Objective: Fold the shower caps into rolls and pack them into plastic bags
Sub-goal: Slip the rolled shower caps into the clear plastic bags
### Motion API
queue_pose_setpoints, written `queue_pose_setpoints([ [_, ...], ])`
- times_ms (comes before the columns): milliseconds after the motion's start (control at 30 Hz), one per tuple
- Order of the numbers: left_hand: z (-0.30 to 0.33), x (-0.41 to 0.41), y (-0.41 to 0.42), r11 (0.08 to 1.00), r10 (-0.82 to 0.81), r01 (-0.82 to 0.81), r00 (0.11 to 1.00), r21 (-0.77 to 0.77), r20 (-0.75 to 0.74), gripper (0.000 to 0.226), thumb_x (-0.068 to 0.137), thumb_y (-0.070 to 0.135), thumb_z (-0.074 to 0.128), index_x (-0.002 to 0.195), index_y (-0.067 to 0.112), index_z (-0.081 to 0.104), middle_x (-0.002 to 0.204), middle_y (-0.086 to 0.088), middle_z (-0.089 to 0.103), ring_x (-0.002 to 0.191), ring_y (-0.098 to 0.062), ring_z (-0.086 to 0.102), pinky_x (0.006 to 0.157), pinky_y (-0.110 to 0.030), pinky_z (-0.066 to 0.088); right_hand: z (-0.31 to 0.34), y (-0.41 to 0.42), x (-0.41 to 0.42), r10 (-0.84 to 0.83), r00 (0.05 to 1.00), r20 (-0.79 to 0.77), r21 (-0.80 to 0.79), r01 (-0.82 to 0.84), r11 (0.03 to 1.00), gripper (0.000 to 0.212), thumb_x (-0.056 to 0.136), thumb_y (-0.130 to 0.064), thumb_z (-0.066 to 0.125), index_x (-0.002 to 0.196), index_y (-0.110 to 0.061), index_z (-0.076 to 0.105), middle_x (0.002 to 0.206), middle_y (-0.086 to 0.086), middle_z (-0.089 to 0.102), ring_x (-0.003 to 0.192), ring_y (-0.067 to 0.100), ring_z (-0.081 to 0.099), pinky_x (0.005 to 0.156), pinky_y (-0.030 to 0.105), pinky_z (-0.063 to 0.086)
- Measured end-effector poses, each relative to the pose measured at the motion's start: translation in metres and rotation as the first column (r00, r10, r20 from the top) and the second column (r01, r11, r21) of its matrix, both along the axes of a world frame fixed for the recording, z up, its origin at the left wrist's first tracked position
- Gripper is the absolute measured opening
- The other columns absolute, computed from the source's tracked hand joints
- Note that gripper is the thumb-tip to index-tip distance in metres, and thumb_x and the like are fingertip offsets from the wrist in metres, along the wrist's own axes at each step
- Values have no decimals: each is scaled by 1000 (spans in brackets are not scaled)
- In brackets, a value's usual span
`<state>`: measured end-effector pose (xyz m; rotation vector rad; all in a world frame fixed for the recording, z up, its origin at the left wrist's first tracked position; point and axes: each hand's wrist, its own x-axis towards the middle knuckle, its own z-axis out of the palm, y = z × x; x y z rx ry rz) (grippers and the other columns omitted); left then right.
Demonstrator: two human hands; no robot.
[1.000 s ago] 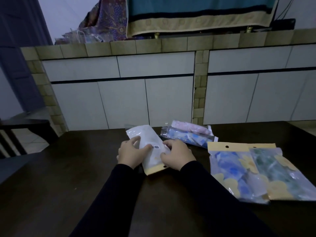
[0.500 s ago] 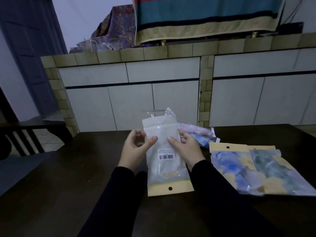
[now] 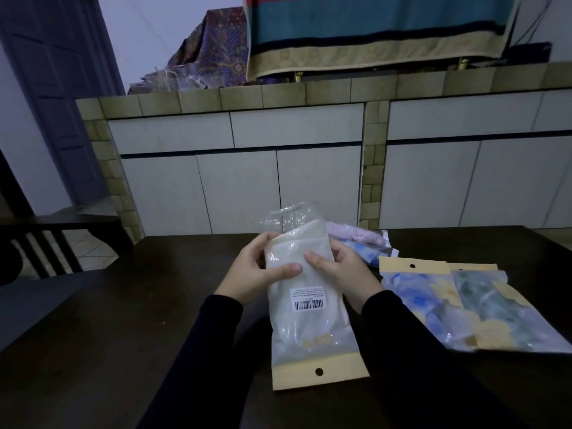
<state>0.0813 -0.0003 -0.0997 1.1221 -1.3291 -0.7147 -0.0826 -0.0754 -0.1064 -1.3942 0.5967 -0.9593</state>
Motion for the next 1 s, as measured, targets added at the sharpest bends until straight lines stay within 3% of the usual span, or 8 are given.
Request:
queue_pose_setpoints([
  [133, -2, -3, -2, 999, -7, 8, 1000, 32, -27, 54, 54, 24, 87, 101, 9, 66, 91, -5, 72, 85, -19, 69, 69, -26, 54, 0, 1, -1, -3, 999, 32, 3, 3, 1000, 17, 88, -8, 65, 105, -10, 65, 101, 16, 72, 86, 29, 69, 77, 42, 56],
  [300, -5, -6, -3, 996, -41, 45, 998, 74, -53, 54, 57, 21, 88, 96, -5, 61, 89, -11, 69, 83, -23, 67, 75, -35, 55, -1, 1, -3, -7, 999, 54, 36, 5, 999, 22, 88, -6, 63, 110, -3, 63, 101, 20, 70, 86, 33, 67, 78, 44, 54],
  [400, -3, -9, -3, 1000, 9, -8, 998, 23, -55, 50, 63, 29, 84, 103, 5, 65, 94, -4, 71, 89, -17, 67, 76, -27, 54, -2, -1, -2, -62, 995, 81, 37, 59, 998, 23, 87, -15, 67, 107, -4, 66, 100, 19, 71, 88, 32, 68, 82, 45, 54],
  [467, -2, -12, -3, 998, 62, -65, 990, -18, -128, 40, 74, 22, 81, 111, 14, 65, 100, -1, 73, 96, -17, 67, 77, -23, 53, -1, -2, -1, -90, 992, 93, 22, 88, 996, 21, 86, -17, 68, 105, -7, 68, 96, 13, 74, 89, 28, 70, 80, 39, 57],
  [633, -4, -18, -8, 986, 164, -163, 920, 33, -356, 62, 75, 20, 75, 130, 27, 45, 102, -12, 72, 94, -24, 70, 82, -36, 57, 1, -4, -1, -97, 990, 107, 87, 88, 992, 25, 86, -9, 67, 109, -1, 66, 100, 15, 72, 90, 29, 69, 79, 35, 57],
  [733, -5, -22, -8, 987, 161, -132, 876, 94, -455, 43, 80, 12, 74, 119, 6, 58, 104, -23, 69, 95, -35, 67, 82, -44, 55, 3, -2, -1, -20, 993, 117, 175, -1, 985, 28, 85, -17, 68, 108, -1, 66, 100, 16, 73, 91, 29, 70, 77, 33, 57],
  [833, -5, -26, -5, 994, 96, -59, 882, 95, -462, 21, 85, 2, 66, 104, -6, 65, 93, -21, 71, 79, -29, 69, 67, -33, 58, 2, -2, 0, -101, 991, 92, 107, 91, 990, 16, 86, -14, 69, 101, -7, 67, 93, 11, 74, 83, 25, 70, 70, 29, 58],
  [1000, -4, -19, -8, 993, 92, -57, 912, 99, -399, 6, 86, 4, 64, 85, 9, 66, 74, -4, 67, 63, -18, 59, 54, -22, 48, 5, -5, -5, -142, 987, 72, 12, 142, 990, 12, 89, -8, 64, 89, -20, 63, 91, 9, 69, 79, 22, 65, 76, 36, 54],
])
